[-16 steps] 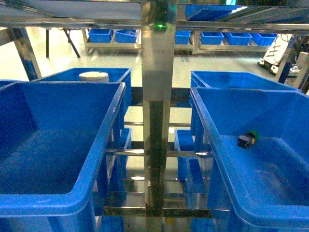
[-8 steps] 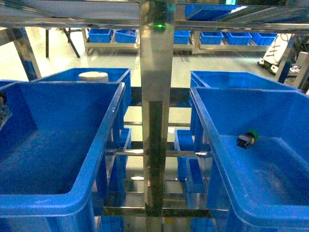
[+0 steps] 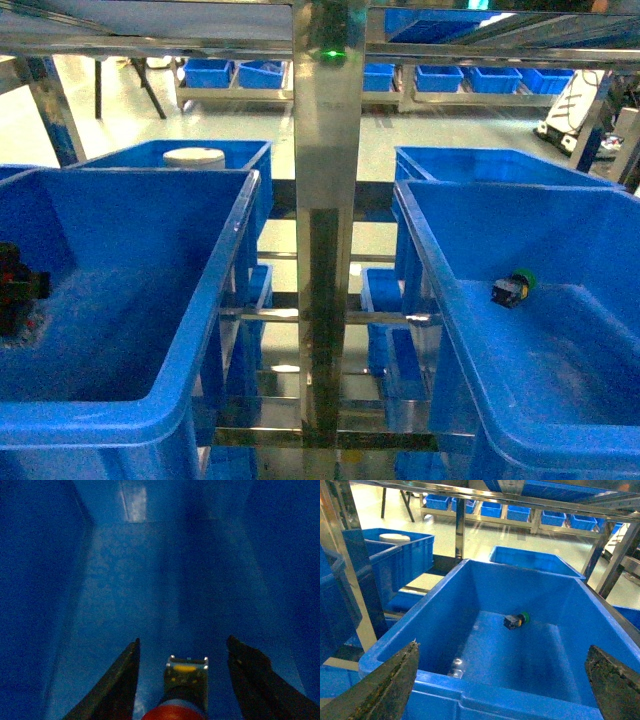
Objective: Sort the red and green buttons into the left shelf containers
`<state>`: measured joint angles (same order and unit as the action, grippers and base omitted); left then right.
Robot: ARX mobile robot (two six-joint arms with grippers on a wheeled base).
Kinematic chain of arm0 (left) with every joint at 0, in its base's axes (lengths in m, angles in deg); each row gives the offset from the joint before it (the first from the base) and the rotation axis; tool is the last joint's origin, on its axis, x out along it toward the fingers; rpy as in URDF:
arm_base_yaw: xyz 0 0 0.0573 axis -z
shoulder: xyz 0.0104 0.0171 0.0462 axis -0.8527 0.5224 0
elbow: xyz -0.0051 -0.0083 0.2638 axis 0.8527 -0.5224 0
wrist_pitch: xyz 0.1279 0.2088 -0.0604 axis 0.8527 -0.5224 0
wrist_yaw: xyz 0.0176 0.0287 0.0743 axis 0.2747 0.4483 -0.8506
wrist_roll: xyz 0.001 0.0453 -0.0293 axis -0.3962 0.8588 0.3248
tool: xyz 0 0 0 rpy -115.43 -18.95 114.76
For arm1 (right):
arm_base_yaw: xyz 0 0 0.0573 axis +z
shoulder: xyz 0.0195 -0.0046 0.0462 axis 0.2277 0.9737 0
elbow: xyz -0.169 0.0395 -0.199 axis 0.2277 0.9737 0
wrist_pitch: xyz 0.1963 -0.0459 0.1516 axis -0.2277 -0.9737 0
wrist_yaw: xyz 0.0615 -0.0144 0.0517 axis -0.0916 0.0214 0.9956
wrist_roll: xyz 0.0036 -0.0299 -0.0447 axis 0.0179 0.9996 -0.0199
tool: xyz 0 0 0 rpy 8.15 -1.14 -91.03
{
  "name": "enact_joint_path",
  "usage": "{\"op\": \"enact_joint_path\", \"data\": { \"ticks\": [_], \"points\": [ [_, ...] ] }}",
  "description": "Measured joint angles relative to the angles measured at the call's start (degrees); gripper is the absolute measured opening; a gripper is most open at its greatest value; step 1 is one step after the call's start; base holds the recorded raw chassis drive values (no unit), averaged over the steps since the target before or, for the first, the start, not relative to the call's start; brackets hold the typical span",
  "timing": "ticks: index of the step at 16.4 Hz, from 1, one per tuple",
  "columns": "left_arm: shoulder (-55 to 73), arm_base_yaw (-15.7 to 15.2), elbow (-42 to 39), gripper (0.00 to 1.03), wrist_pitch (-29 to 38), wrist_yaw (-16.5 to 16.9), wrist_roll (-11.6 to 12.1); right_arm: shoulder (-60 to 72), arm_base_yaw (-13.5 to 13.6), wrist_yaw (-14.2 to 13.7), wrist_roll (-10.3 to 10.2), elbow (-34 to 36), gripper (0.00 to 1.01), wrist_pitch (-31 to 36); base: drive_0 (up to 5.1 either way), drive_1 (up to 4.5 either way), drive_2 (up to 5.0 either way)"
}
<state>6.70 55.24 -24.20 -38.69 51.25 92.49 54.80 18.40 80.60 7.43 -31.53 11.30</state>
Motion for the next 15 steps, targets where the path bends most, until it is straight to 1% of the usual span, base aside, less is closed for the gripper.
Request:
{"op": "enact_joint_path", "data": {
  "ticks": [1,4,5,7,13,14,15],
  "points": [
    [-0.1,-0.3,0.0,0.61,0.7,0.7,-0.4,0.0,0.0,0.0,0.0,0.0,0.98,0.0,0.0,0.0,0.0],
    [-2.1,-0.3,-1.5,0.96,0.9,2.9,-2.8,0.0,0.0,0.0,0.0,0.0,0.98,0.0,0.0,0.0,0.0],
    [-4.0,-0.4,-2.4,0.99,0.8,3.1,-3.5,0.0,0.0,0.0,0.0,0.0,0.98,0.0,0.0,0.0,0.0],
    [-9.4,-1.2,-5.0,0.98,0.4,5.0,-5.5,0.0,0.0,0.0,0.0,0.0,0.98,0.0,0.0,0.0,0.0],
    [-13.5,-2.2,-8.0,0.98,2.5,4.9,-6.4,0.0,0.0,0.0,0.0,0.0,0.98,0.0,0.0,0.0,0.0],
    [-15.1,-2.8,-9.1,0.98,2.7,5.1,-6.8,0.0,0.0,0.0,0.0,0.0,0.98,0.0,0.0,0.0,0.0],
    [-18.2,-4.2,-11.2,0.98,3.2,5.7,-7.6,0.0,0.0,0.0,0.0,0.0,0.98,0.0,0.0,0.0,0.0]
  ]
}}
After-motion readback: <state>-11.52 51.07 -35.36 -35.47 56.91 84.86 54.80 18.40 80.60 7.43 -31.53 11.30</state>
